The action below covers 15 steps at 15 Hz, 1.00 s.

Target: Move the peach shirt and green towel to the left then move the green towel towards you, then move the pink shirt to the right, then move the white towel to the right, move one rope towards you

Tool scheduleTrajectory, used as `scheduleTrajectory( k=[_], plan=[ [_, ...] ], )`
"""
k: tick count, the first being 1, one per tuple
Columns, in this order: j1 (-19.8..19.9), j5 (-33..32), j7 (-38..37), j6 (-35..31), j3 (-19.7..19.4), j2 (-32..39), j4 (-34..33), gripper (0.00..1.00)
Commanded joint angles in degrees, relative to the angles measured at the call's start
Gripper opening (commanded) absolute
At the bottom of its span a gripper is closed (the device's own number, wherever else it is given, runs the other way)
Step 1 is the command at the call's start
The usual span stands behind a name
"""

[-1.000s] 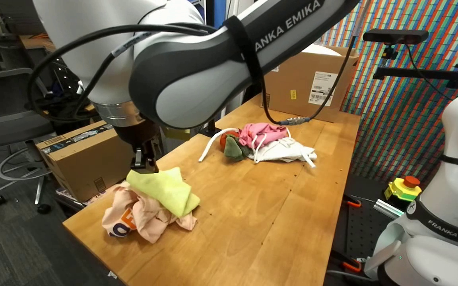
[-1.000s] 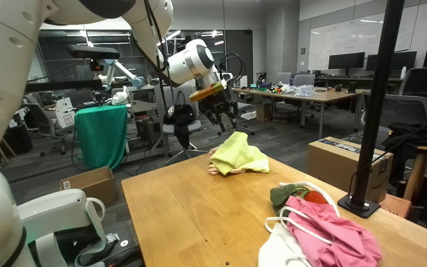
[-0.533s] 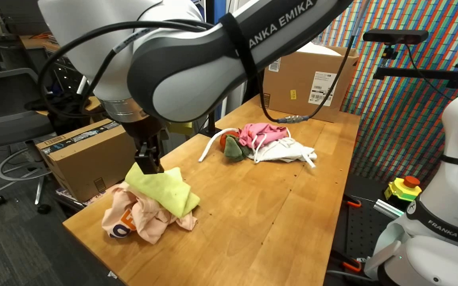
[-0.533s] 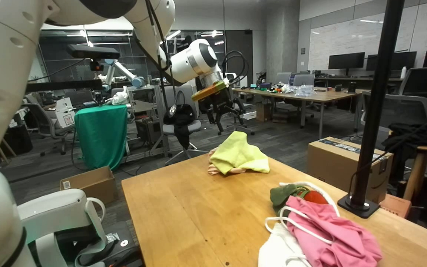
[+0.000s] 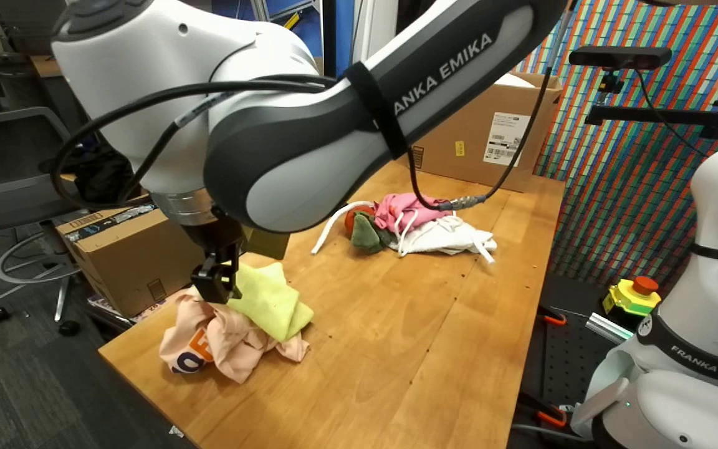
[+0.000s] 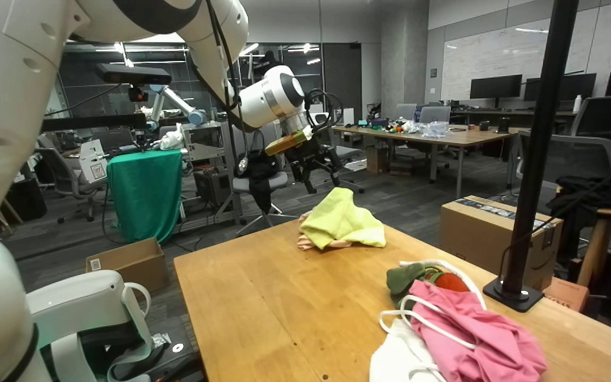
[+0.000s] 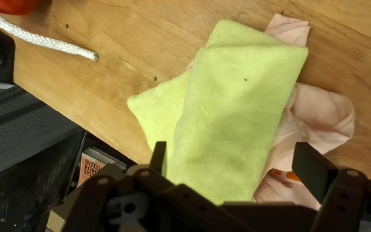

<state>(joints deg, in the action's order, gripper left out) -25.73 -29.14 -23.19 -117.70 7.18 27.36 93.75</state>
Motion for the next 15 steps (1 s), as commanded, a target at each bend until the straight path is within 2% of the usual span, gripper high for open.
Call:
scheduleTrajectory(
  k=[1, 8, 15],
  plan=[
    [-3.0, -2.7, -6.5, -2.5, -1.0, 1.1, -0.1, 1.00],
    [-7.5, -13.8, -17.7, -5.2, -2.9, 5.3, -2.7, 1.00],
    [-7.3, -21.0, -23.4, -3.7, -3.2, 7.7, -6.5, 1.00]
  ],
)
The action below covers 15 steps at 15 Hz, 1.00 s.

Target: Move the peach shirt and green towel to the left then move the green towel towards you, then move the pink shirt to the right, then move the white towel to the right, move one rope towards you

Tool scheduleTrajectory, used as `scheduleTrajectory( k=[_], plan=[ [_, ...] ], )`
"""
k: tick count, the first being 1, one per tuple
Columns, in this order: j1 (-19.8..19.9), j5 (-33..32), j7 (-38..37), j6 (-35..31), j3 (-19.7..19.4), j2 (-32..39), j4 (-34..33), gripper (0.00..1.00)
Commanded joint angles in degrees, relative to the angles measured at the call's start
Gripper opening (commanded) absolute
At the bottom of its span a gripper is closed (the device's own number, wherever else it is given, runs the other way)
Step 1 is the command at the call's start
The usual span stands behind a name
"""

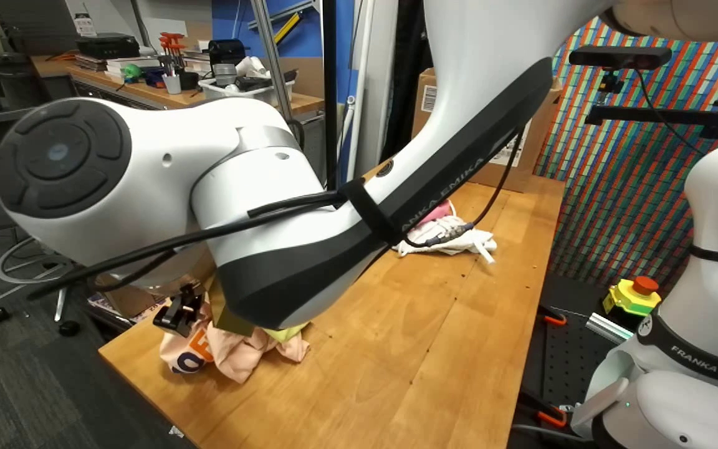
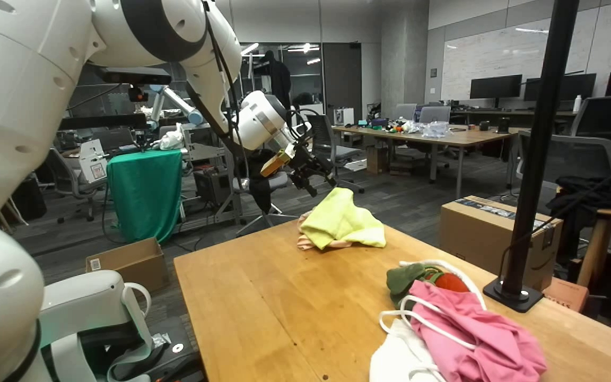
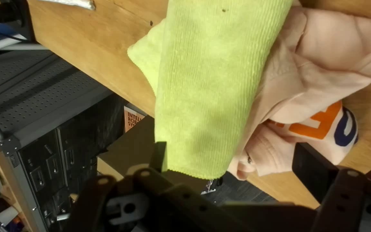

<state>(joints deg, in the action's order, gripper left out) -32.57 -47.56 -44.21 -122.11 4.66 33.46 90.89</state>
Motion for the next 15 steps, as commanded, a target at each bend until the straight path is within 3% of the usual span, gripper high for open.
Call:
scheduleTrajectory(
  k=[1, 15],
  plan=[
    [-0.4, -3.1, -2.8, 0.9, -0.6, 1.8, -4.3, 1.00],
    [1.8, -5.9, -5.0, 3.2, -1.8, 5.6, -9.1, 1.00]
  ],
)
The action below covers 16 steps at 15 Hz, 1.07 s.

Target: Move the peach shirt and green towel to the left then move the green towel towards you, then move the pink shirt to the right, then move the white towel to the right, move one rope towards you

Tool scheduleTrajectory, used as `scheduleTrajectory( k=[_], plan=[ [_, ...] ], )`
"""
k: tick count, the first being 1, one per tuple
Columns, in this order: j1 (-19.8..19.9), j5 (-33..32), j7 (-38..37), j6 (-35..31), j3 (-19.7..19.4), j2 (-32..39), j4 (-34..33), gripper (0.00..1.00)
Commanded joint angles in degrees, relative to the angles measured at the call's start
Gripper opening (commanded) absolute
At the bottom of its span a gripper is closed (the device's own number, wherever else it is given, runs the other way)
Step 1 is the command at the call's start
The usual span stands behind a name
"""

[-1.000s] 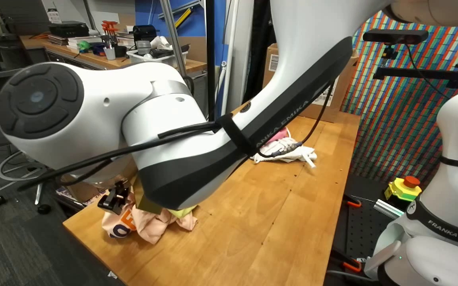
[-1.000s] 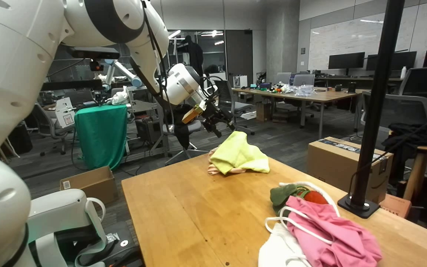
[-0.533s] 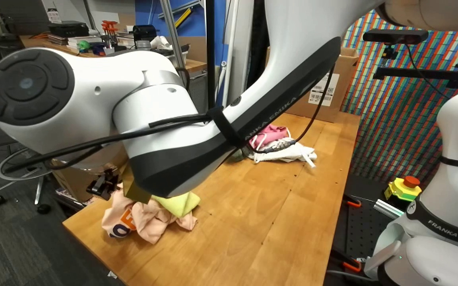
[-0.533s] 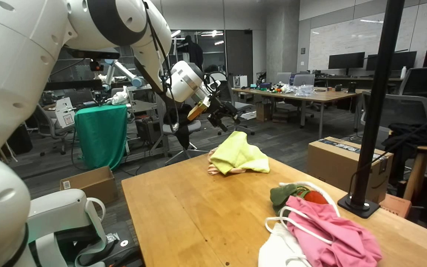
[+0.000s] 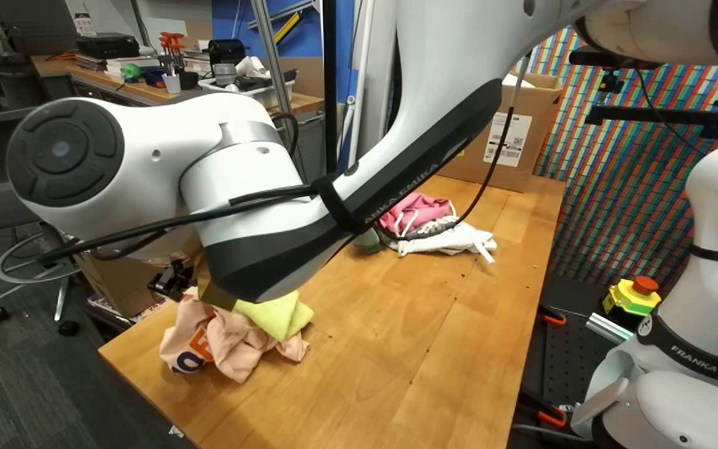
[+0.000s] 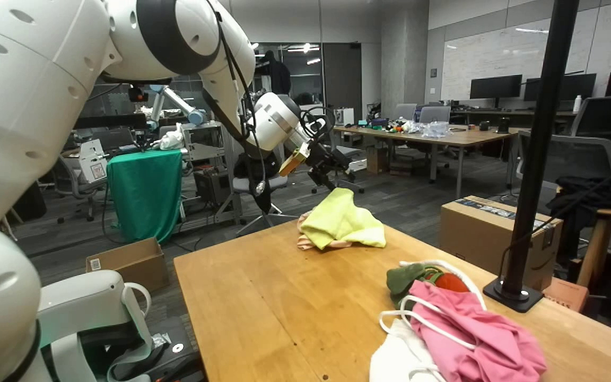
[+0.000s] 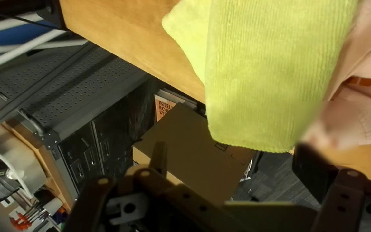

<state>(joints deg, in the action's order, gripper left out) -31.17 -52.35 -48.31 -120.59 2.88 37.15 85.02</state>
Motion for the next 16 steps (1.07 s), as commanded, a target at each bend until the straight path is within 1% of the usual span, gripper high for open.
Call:
scheduleTrajectory(
  k=[1, 6, 12, 16],
  plan=[
    [0.7, -1.1, -0.8, 1.9, 0.0, 2.1, -3.3, 1.00],
    [1.9, -0.2, -0.2, 3.1, 0.1, 3.0, -4.3, 1.00],
    [3.1, 1.2, 0.3, 4.7, 0.7, 2.8, -3.8, 1.00],
    [3.1, 2.3, 0.2, 7.4, 0.9, 2.6, -3.4, 1.00]
  ],
)
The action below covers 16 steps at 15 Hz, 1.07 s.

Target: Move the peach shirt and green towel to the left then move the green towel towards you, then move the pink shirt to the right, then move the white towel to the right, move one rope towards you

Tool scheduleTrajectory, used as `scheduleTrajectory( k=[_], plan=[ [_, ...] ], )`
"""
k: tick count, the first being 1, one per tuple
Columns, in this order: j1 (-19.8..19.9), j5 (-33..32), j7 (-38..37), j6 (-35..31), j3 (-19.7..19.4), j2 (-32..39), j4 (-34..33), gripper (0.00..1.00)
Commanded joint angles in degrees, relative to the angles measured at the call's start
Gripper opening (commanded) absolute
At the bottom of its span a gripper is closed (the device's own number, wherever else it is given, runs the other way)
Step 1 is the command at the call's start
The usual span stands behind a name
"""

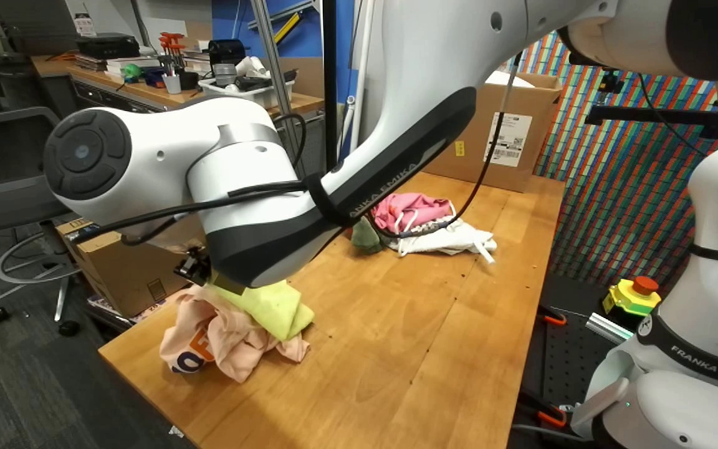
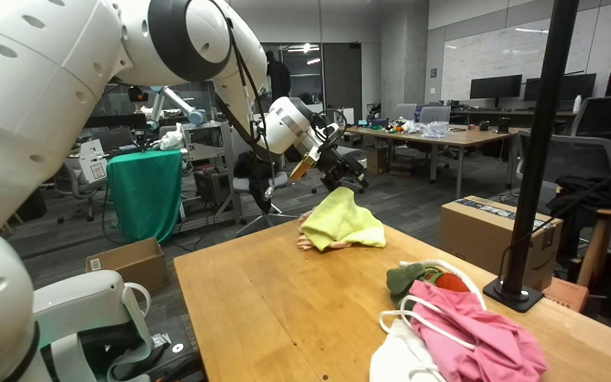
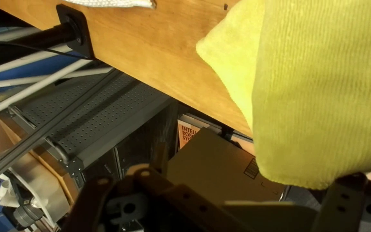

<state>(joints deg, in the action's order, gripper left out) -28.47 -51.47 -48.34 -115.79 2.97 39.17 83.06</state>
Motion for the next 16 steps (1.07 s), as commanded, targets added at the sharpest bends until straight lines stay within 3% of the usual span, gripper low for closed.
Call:
scheduleTrajectory(
  k=[1, 2, 3, 4, 13, 16],
  plan=[
    [0.3, 1.8, 0.3, 3.3, 0.9, 0.6, -1.4, 1.00],
    [0.4, 2.4, 0.5, 3.8, 1.0, 0.6, -1.4, 1.00],
    [0.4, 2.9, 0.6, 4.3, 1.2, 0.7, -1.4, 0.92],
    [0.4, 3.4, 0.8, 4.6, 1.3, 0.6, -1.4, 0.74],
    [0.1, 5.9, 1.5, 6.6, 1.6, 0.9, -2.0, 0.05],
    [-0.6, 3.9, 0.3, 6.6, 0.7, 0.6, -1.6, 0.00]
  ],
)
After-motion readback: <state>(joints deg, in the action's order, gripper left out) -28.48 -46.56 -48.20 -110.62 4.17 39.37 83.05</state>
